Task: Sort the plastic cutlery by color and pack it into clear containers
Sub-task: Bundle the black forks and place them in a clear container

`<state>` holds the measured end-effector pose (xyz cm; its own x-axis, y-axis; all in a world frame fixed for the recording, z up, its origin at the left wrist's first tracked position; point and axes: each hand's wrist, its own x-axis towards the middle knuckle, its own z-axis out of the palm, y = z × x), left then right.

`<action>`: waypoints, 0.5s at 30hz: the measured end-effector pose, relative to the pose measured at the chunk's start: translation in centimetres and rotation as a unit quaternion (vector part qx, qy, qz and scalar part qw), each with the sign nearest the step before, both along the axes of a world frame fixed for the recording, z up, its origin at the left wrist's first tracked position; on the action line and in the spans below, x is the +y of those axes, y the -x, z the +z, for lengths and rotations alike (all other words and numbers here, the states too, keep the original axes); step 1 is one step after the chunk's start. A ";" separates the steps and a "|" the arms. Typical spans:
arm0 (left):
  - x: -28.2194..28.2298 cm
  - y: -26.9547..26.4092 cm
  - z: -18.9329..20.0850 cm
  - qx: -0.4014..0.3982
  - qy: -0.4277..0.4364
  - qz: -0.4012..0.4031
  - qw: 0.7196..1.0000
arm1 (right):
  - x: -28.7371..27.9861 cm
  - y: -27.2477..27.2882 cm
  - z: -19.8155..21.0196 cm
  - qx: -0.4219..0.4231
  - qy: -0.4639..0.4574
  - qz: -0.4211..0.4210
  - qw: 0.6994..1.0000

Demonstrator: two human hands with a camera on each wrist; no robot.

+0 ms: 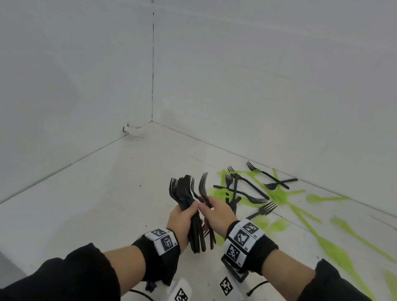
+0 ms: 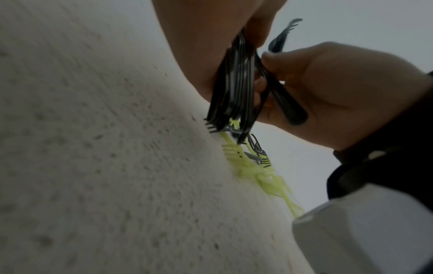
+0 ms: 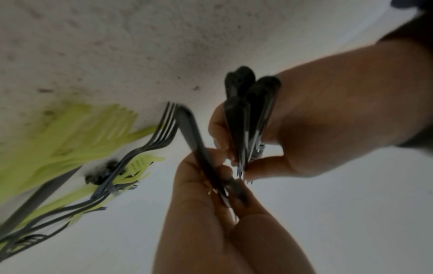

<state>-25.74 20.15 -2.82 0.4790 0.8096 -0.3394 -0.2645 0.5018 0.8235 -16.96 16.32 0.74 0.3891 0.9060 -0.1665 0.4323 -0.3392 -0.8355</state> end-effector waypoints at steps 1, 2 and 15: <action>-0.3 -0.1 0.3 -0.010 0.012 -0.007 1.000 | -0.4 0.2 0.1 -0.020 0.000 0.008 1.000; -0.6 -0.3 0.4 -0.016 0.021 -0.010 1.000 | -0.7 0.4 0.1 -0.026 -0.001 0.011 1.000; -2.1 -1.8 -0.5 0.024 0.021 -0.035 0.999 | -4.0 -0.7 -0.6 0.037 -0.045 -0.124 0.991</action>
<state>-23.91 18.08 -3.32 0.5170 0.7590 -0.3959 -0.1886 0.5521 0.8121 -16.26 12.29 0.12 0.5912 0.7965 -0.1267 0.2811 -0.3507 -0.8933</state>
